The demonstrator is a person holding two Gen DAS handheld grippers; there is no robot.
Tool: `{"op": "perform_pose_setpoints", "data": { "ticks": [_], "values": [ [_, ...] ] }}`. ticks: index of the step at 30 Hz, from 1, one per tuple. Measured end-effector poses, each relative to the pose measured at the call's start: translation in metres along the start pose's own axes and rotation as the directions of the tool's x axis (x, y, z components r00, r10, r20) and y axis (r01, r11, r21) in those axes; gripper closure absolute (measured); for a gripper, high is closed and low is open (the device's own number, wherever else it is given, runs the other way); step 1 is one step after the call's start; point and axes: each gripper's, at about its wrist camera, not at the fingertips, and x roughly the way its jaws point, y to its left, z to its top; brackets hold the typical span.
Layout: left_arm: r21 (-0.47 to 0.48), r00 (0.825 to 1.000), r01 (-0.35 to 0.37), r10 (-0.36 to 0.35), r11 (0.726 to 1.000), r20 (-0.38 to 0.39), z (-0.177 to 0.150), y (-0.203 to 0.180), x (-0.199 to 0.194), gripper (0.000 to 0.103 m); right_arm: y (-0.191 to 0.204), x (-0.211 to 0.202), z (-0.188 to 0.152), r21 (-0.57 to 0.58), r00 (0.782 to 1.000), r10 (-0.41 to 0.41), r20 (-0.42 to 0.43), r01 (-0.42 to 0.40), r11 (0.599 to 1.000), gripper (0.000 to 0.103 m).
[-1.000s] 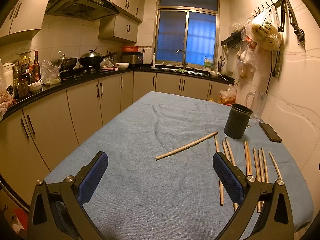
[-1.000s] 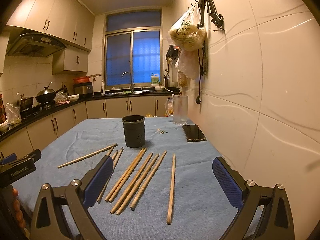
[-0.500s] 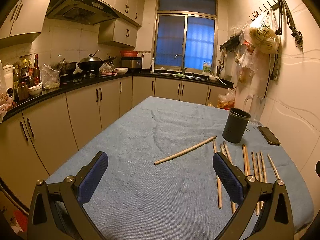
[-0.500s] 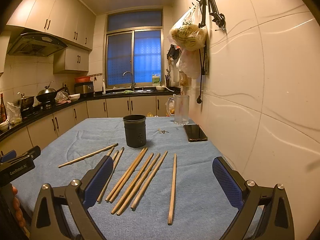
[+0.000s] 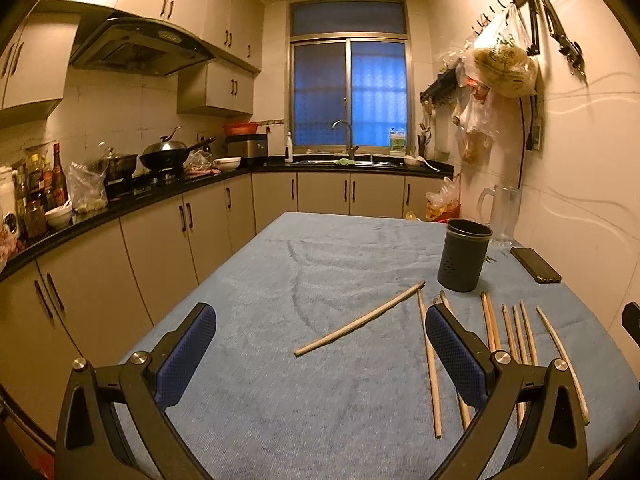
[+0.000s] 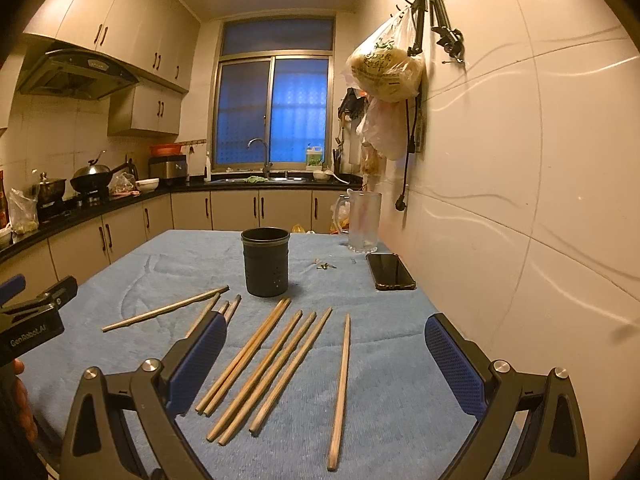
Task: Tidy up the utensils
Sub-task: 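Lower the right tool onto the chopsticks and close it on one chopstick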
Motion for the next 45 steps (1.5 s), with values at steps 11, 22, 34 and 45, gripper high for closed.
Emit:
{"op": "perform_pose_setpoints", "data": {
  "ticks": [11, 22, 34, 45],
  "values": [
    [0.082, 0.996, 0.084, -0.08, 0.993, -0.049, 0.023, -0.026, 0.05, 0.0, -0.001, 0.051, 0.007, -0.033, 0.997, 0.017, -0.081, -0.02, 0.999, 0.003],
    [0.144, 0.895, 0.286, -0.21, 0.947, -0.393, 0.052, -0.052, 0.169, 0.0, -0.039, 0.119, 0.03, 0.046, 0.965, 0.078, -0.25, -0.069, 0.997, 0.003],
    [0.127, 0.729, 0.448, -0.28, 0.885, -0.624, 0.047, -0.096, 0.253, 0.023, -0.086, 0.197, 0.025, 0.294, 0.839, 0.261, -0.477, -0.128, 0.947, 0.036],
    [0.111, 0.658, 0.499, -0.292, 0.859, -0.694, 0.037, -0.127, 0.275, 0.068, -0.095, 0.242, 0.021, 0.333, 0.75, 0.29, -0.594, -0.099, 0.938, 0.051]
  ]
}}
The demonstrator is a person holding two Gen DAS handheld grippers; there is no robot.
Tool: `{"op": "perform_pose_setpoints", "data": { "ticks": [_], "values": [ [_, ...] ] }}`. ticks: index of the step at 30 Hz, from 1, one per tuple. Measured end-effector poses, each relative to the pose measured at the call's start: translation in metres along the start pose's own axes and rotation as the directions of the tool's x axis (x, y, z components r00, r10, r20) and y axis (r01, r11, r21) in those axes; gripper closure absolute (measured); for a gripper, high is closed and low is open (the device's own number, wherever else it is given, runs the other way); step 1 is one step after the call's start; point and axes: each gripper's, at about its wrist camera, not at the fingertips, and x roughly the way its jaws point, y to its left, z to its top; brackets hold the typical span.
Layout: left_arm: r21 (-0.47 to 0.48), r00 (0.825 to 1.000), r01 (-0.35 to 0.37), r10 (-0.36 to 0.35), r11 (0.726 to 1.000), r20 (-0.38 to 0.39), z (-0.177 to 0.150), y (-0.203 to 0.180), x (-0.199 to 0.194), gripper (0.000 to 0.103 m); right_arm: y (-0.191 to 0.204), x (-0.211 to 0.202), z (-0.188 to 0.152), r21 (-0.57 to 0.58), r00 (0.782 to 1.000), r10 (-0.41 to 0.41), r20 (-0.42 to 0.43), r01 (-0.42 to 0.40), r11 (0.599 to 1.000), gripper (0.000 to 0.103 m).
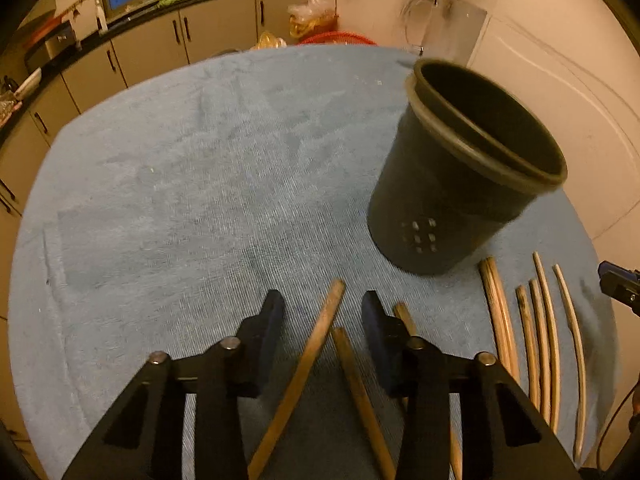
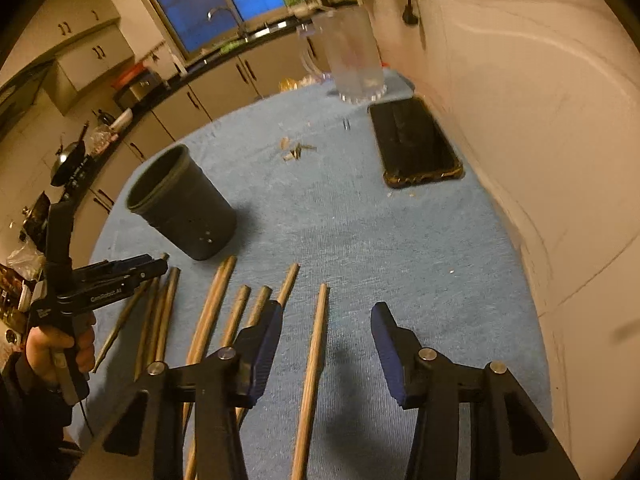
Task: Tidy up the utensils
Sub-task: 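Lower the right tool onto the chopsticks and close it on one chopstick, then lift the chopstick with the right tool and carry it over the grey cup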
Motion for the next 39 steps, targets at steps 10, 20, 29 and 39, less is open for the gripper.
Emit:
{"op": "perform_pose_setpoints", "data": {
  "ticks": [10, 20, 29, 39],
  "values": [
    [-0.173, 0.991, 0.132, -0.136, 0.976, -0.009, -0.033, 0.037, -0.021, 0.096, 0.018, 0.038, 0.002, -0.069, 0.996, -0.034, -0.079, 0.029, 0.997, 0.068],
    [-0.225, 0.986, 0.156, -0.167, 0.962, -0.027, -0.043, 0.062, -0.028, 0.096, 0.024, 0.056, 0.002, -0.117, 0.991, -0.099, -0.088, 0.089, 0.989, 0.087],
    [-0.198, 0.989, 0.09, -0.112, 0.976, -0.1, -0.012, 0.051, -0.003, 0.095, 0.019, 0.064, 0.018, -0.105, 0.982, -0.072, -0.174, 0.054, 0.993, 0.087],
    [-0.211, 0.995, 0.068, -0.081, 0.975, -0.056, -0.009, 0.042, -0.012, 0.096, 0.02, 0.044, 0.024, -0.071, 0.988, 0.007, -0.152, -0.018, 0.997, 0.093]
  ]
}}
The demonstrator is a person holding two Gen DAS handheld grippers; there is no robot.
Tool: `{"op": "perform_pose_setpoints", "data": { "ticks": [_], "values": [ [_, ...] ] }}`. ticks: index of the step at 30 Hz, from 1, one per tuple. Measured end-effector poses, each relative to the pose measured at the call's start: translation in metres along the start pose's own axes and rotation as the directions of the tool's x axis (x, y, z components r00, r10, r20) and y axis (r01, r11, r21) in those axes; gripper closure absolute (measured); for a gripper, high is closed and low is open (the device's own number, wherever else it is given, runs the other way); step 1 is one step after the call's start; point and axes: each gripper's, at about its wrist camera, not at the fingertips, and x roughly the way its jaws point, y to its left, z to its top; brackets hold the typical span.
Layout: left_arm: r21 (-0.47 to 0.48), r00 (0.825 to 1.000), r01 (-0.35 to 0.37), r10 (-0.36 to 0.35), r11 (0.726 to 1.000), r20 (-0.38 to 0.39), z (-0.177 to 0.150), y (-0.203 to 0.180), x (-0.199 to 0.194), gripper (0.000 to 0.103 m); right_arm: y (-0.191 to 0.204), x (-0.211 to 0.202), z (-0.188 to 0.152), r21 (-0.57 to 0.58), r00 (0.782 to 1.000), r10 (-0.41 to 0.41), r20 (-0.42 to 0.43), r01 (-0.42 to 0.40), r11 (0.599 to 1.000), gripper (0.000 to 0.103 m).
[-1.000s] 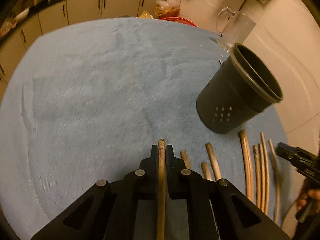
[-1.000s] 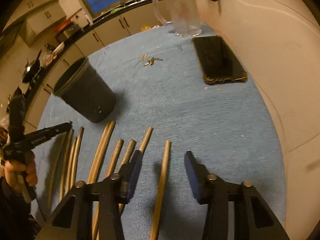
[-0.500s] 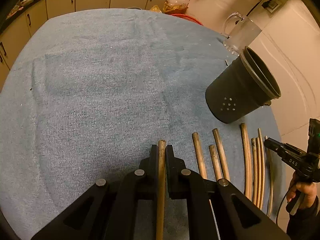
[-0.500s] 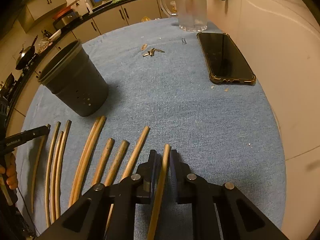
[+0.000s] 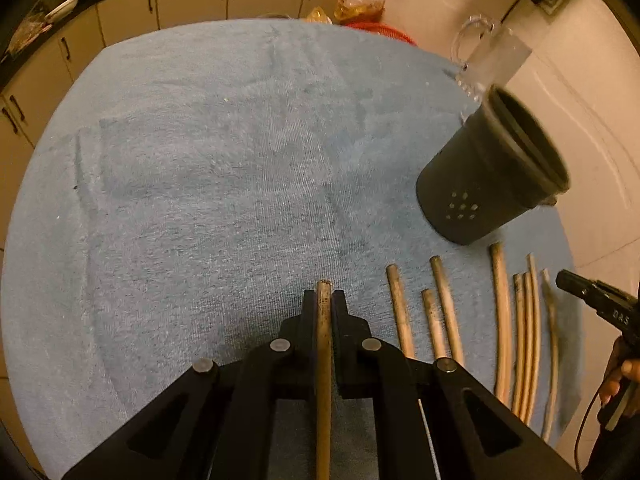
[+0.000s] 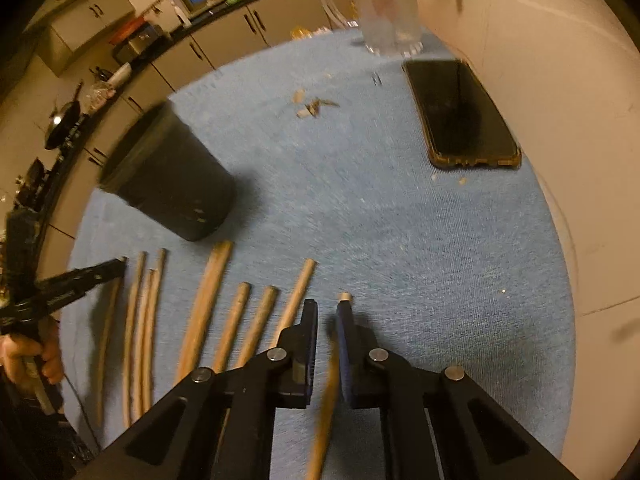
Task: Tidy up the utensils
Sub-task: 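Lift the chopstick with the right tool and carry it over the grey cup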
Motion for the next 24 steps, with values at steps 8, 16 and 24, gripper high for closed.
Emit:
{"op": "perform_pose_setpoints", "data": {
  "ticks": [8, 16, 24],
  "values": [
    [0.031, 0.993, 0.058, -0.061, 0.998, 0.101, 0.0, -0.015, -0.057, 0.096, 0.01, -0.03, 0.002, -0.045, 1.0, -0.007, 0.029, 0.009, 0.999, 0.09],
    [0.018, 0.994, 0.075, -0.076, 0.997, 0.082, -0.005, -0.017, -0.051, 0.096, -0.007, 0.015, 0.014, 0.021, 0.993, -0.042, -0.11, 0.044, 0.999, 0.077],
    [0.003, 0.988, 0.094, -0.094, 0.996, 0.12, -0.008, -0.009, -0.069, 0.096, 0.017, 0.03, 0.024, -0.127, 0.977, -0.177, -0.119, 0.162, 0.979, 0.096]
  ]
}}
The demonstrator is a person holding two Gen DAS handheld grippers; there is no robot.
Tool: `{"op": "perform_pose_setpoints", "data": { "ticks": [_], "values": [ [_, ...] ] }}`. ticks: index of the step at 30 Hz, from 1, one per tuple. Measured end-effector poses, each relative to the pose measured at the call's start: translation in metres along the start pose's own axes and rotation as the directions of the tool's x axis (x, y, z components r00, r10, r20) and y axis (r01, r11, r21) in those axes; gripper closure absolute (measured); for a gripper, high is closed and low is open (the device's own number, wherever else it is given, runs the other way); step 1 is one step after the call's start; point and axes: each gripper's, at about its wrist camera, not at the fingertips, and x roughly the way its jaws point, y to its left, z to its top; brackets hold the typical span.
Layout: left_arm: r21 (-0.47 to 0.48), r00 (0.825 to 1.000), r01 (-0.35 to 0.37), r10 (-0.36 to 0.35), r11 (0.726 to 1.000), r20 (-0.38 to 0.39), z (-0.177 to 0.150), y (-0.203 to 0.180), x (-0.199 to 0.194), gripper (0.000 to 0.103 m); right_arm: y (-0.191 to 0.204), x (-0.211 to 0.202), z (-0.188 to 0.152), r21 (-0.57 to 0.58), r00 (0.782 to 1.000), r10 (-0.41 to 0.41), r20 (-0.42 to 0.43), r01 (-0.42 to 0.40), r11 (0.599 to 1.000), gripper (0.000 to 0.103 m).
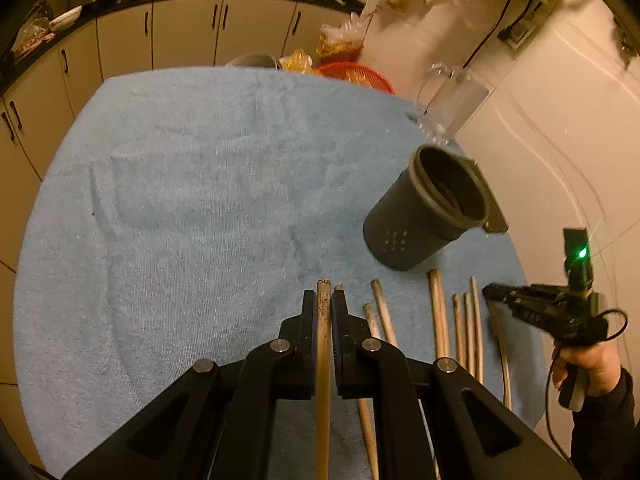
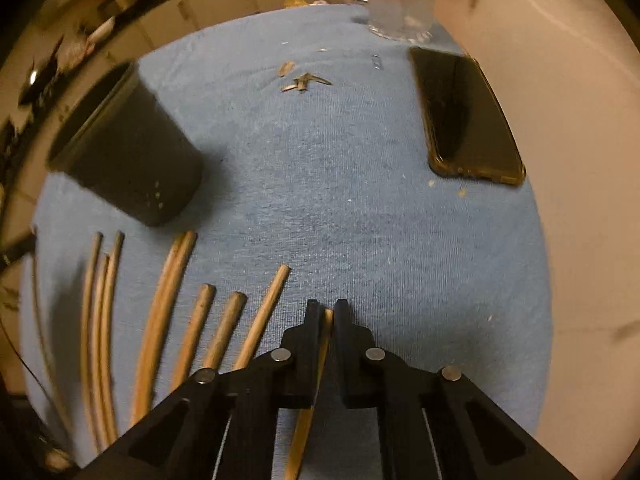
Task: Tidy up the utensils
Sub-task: 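Lift the chopstick with the right tool and carry it over the grey cup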
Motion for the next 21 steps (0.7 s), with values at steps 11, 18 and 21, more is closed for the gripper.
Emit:
{"op": "perform_pose_setpoints", "data": {
  "ticks": [11, 18, 21],
  "values": [
    [0.061, 0.975, 0.064, -0.075, 0.996, 0.209, 0.006, -0.025, -0.079, 0.096, 0.023, -0.103, -0.008, -0.072, 0.96, 0.117, 0.253, -0.101, 0.992, 0.097],
    [0.105, 0.947, 0.085, -0.113, 0.991, 0.301, 0.005, -0.043, -0.117, 0.096, 0.029, -0.158, -0.026, -0.124, 0.918, 0.161, 0.363, -0.124, 0.985, 0.097],
    [0.119, 0.936, 0.098, -0.132, 0.988, 0.326, 0.004, -0.049, -0.13, 0.096, 0.03, -0.176, -0.028, -0.143, 0.901, 0.179, 0.395, -0.133, 0.981, 0.097]
  ]
}}
